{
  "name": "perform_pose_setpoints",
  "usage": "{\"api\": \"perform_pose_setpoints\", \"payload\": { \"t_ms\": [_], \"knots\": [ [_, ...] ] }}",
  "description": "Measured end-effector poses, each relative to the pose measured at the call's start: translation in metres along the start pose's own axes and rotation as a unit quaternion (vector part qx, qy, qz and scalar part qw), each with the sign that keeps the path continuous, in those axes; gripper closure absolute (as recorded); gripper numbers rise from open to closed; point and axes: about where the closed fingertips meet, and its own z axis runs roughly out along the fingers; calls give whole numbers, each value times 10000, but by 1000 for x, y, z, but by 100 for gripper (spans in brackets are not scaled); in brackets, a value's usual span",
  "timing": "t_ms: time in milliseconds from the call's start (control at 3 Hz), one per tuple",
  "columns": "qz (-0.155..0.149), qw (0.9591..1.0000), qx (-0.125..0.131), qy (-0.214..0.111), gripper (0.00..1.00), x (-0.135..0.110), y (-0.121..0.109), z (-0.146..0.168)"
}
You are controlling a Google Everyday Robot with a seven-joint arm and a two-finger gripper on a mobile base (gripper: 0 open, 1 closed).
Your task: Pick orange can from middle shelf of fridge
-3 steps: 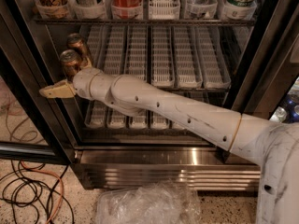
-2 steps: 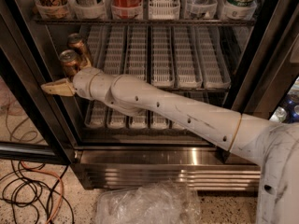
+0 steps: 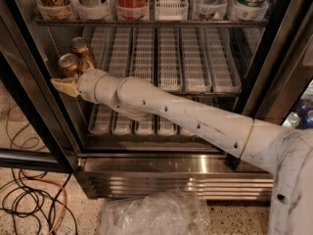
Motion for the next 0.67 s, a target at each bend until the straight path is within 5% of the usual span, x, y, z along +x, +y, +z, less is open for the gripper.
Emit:
{"api": "perform_pose_setpoints", "payload": {
  "t_ms": [333, 667],
  "knots": [
    [0, 10000, 0, 0, 88, 0, 0, 0],
    [0, 10000, 0, 0, 100, 0, 0, 0]
  ]
}}
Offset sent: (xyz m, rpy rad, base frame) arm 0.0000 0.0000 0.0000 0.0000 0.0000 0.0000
